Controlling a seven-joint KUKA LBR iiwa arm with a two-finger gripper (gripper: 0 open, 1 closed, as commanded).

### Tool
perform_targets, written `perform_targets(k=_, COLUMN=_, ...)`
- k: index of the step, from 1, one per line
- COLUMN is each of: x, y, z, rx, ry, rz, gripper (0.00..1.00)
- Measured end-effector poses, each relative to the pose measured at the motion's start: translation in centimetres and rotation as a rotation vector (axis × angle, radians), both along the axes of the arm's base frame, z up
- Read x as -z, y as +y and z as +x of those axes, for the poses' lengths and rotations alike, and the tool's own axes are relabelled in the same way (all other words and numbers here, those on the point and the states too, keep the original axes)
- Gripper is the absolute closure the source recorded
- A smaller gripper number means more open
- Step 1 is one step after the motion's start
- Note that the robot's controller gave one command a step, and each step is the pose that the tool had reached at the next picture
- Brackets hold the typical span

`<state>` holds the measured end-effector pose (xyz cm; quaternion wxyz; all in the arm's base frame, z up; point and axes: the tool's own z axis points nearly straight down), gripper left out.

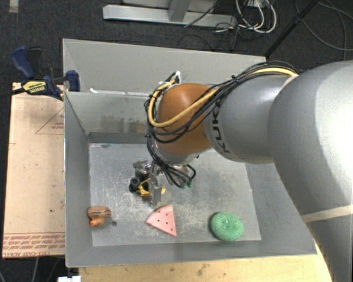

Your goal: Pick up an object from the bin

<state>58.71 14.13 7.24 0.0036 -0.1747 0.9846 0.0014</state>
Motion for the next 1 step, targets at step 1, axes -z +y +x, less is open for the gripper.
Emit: perform_targets(k=1, x=-18.01, y=-2.37, z=-0.34, rx=0.028, ry=-0.006, rz=-0.001, gripper=1.00)
